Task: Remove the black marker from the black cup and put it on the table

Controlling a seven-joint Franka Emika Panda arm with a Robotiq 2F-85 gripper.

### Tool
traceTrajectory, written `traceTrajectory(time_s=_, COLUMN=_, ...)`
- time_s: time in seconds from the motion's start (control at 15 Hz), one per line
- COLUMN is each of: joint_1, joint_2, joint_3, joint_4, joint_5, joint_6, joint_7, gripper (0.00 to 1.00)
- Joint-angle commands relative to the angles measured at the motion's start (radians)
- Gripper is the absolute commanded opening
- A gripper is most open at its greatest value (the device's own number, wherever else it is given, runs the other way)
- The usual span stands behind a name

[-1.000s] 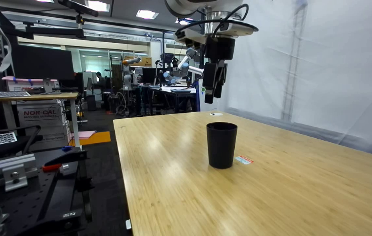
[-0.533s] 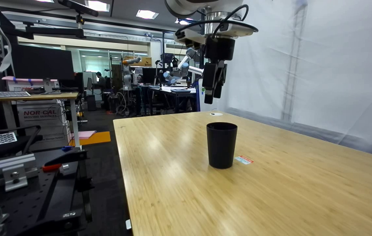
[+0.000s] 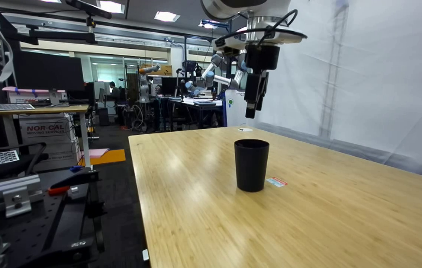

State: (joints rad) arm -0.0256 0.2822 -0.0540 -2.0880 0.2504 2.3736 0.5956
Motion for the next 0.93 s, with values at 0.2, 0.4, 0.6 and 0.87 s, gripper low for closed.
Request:
traceTrajectory(time_s=0.2, joint_1=-0.062, joint_2=0.102, joint_3=-0.004, joint_4=0.141, joint_5=0.139, joint_6=-0.156, joint_7=-0.156, gripper=1.0)
traceTrajectory(time_s=0.4, joint_1=-0.065, joint_2=0.118, joint_3=-0.02, joint_4=0.163, joint_5=0.121, joint_6=-0.196, joint_7=-0.139, gripper=1.0)
traceTrajectory(time_s=0.6, joint_1=-0.066, joint_2=0.124, joint_3=-0.029, joint_4=0.182, joint_5=0.12, joint_6=-0.239, joint_7=-0.134, gripper=1.0)
traceTrajectory(time_s=0.87, joint_1=-0.069, joint_2=0.138, joint_3=-0.038, joint_4=0.196, joint_5=0.122, joint_6=-0.29, joint_7=-0.134, gripper=1.0)
